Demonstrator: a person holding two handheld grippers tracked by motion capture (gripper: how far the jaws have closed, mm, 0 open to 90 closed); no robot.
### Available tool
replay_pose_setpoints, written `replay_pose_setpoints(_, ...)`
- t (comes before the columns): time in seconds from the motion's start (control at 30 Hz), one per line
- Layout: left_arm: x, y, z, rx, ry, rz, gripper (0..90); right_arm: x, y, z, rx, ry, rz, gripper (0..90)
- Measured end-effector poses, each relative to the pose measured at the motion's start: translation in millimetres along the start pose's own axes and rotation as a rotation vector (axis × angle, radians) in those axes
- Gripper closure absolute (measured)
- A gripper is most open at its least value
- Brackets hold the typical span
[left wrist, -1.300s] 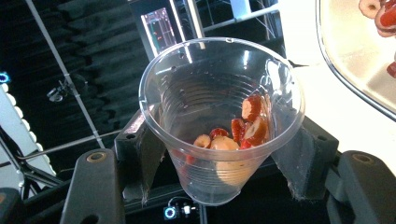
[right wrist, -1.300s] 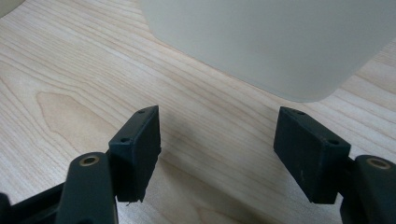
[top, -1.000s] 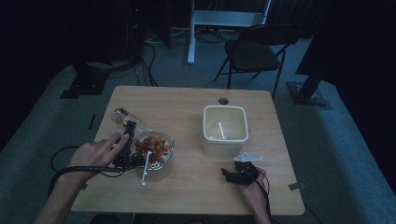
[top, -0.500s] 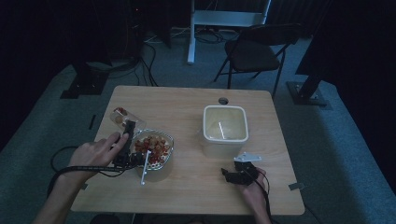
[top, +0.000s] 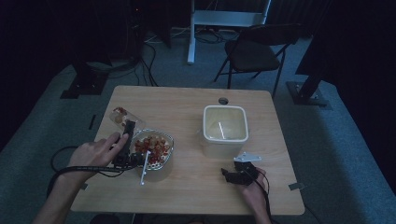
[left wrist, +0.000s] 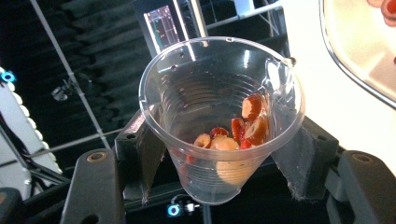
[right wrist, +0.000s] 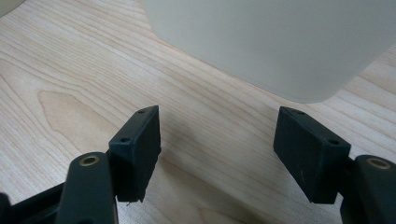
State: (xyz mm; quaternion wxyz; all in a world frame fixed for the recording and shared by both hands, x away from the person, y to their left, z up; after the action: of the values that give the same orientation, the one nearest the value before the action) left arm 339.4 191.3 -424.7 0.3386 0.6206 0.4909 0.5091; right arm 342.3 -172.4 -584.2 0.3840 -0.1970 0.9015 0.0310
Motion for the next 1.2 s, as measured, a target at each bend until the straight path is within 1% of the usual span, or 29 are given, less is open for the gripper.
replay_pose_setpoints(0.03, 0.0, 0.8, -0.9, 0.015, -0.012, -0.023, 37.7, 0.0, 0.0, 0.0, 0.000, 0.000, 0.000, 31.5)
replay_pose_setpoints(0.07, 0.0, 0.8, -0.9, 0.015, -0.012, -0.023, 37.7, 0.0, 0.0, 0.0, 0.000, 0.000, 0.001, 31.5)
replay_pose_setpoints(0.1, 0.4, 2.3, -1.8, 0.047, -0.033, -0.075, 37.7, 0.0, 0.0, 0.0, 0.000, 0.000, 0.000, 31.5)
replay_pose_setpoints(0.13, 0.4, 2.3, -1.8, 0.047, -0.033, -0.075, 37.7, 0.0, 0.0, 0.0, 0.000, 0.000, -0.001, 31.5)
replay_pose_setpoints(0.17, 0.7, 3.9, -3.2, 0.090, -0.068, -0.140, 37.7, 0.0, 0.0, 0.0, 0.000, 0.000, -0.001, 31.5)
replay_pose_setpoints(0.2, 0.9, 6.1, -4.7, 0.114, -0.093, -0.181, 37.7, 0.0, 0.0, 0.0, 0.000, 0.000, 0.000, 31.5)
replay_pose_setpoints(0.23, 1.4, 8.4, -6.0, 0.131, -0.109, -0.210, 37.7, 0.0, 0.0, 0.0, 0.000, 0.000, 0.000, 31.5)
replay_pose_setpoints(0.3, 2.3, 13.0, -8.2, 0.159, -0.150, -0.287, 37.7, 0.0, 0.0, 0.1, 0.000, 0.000, 0.001, 31.5)
replay_pose_setpoints(0.33, 2.9, 15.3, -9.1, 0.170, -0.160, -0.313, 37.7, -0.1, 0.0, 0.2, 0.000, 0.000, 0.001, 31.5)
replay_pose_setpoints(0.37, 3.6, 19.0, -10.0, 0.196, -0.191, -0.372, 37.7, -0.2, -0.1, 0.3, 0.000, -0.001, 0.000, 31.5)
replay_pose_setpoints(0.4, 4.0, 21.2, -10.4, 0.210, -0.212, -0.405, 37.7, -0.2, 0.0, 0.3, 0.000, -0.001, 0.000, 31.5)
replay_pose_setpoints(0.43, 4.1, 24.1, -10.8, 0.231, -0.242, -0.458, 37.7, -0.2, 0.0, 0.3, 0.001, -0.001, 0.000, 31.5)
replay_pose_setpoints(0.47, 4.2, 25.9, -10.9, 0.246, -0.256, -0.489, 37.7, -0.3, -0.2, 0.4, 0.001, -0.003, -0.001, 31.5)
replay_pose_setpoints(0.5, 3.5, 28.1, -10.5, 0.270, -0.285, -0.541, 37.7, -0.3, -0.2, 0.4, 0.000, -0.002, 0.001, 31.5)
replay_pose_setpoints(0.57, 1.9, 33.1, -10.9, 0.319, -0.344, -0.626, 37.8, -0.3, -0.2, 0.4, -0.001, -0.002, 0.001, 31.6)
replay_pose_setpoints(0.6, 0.9, 34.9, -10.8, 0.338, -0.367, -0.661, 37.8, -0.3, -0.2, 0.4, -0.001, -0.002, 0.001, 31.6)
replay_pose_setpoints(0.77, -4.5, 42.0, -10.7, 0.436, -0.469, -0.798, 38.2, -0.2, -0.3, 0.3, -0.001, -0.002, 0.000, 31.5)
replay_pose_setpoints(0.8, -4.9, 42.7, -10.1, 0.447, -0.480, -0.815, 38.2, -0.2, -0.4, 0.3, -0.002, -0.002, -0.001, 31.5)
replay_pose_setpoints(0.83, -5.2, 43.7, -9.0, 0.465, -0.496, -0.844, 38.2, -0.2, -0.4, 0.3, -0.002, -0.002, -0.001, 31.5)
replay_pose_setpoints(0.87, -5.2, 43.7, -9.0, 0.465, -0.496, -0.844, 38.3, -0.1, -0.4, 0.2, -0.001, -0.001, -0.002, 31.5)
replay_pose_setpoints(0.9, -5.1, 45.2, -7.1, 0.491, -0.525, -0.887, 38.2, 0.0, -0.4, 0.1, 0.000, -0.001, -0.002, 31.5)
replay_pose_setpoints(0.93, -4.4, 46.2, -5.7, 0.512, -0.541, -0.920, 38.3, 0.0, -0.6, 0.1, 0.001, -0.001, -0.002, 31.5)
replay_pose_setpoints(0.97, -4.4, 46.2, -5.7, 0.512, -0.541, -0.920, 38.3, 0.0, -0.6, 0.1, 0.001, -0.001, -0.002, 31.5)
replay_pose_setpoints(1.0, -2.2, 48.3, -3.3, 0.539, -0.564, -0.968, 38.3, 0.1, -1.0, 0.0, 0.000, -0.002, 0.000, 31.5)
replay_pose_setpoints(1.03, -1.2, 49.2, -2.4, 0.550, -0.573, -0.991, 38.3, 0.1, -1.0, 0.1, 0.000, -0.002, 0.000, 31.5)
replay_pose_setpoints(1.07, -1.2, 49.2, -2.4, 0.550, -0.573, -0.991, 38.3, 0.2, -0.9, 0.0, 0.001, -0.001, 0.000, 31.5)
replay_pose_setpoints(1.1, 1.7, 52.2, -0.8, 0.582, -0.603, -1.061, 38.3, 0.3, -0.8, -0.1, 0.002, -0.001, 0.000, 31.6)
replay_pose_setpoints(1.17, 1.7, 52.2, -0.8, 0.582, -0.603, -1.061, 38.4, 0.3, -0.7, -0.1, 0.003, -0.001, 0.000, 31.6)
replay_pose_setpoints(1.2, 4.8, 57.7, -0.4, 0.624, -0.654, -1.154, 38.4, 0.5, -0.5, -0.2, 0.005, -0.001, -0.003, 31.5)
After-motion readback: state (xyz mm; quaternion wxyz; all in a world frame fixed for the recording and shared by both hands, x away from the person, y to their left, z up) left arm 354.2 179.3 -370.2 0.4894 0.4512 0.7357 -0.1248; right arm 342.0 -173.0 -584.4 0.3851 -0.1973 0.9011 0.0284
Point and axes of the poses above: each handheld gripper's, and its own axes: z roughly forward along the jaws, x roughly out of its underside, y roughly to its left, the point moved 6 cm from there along z, roughly forward along the jaws, and after that the axes turned 14 degrees about x, right-handed, at the moved point
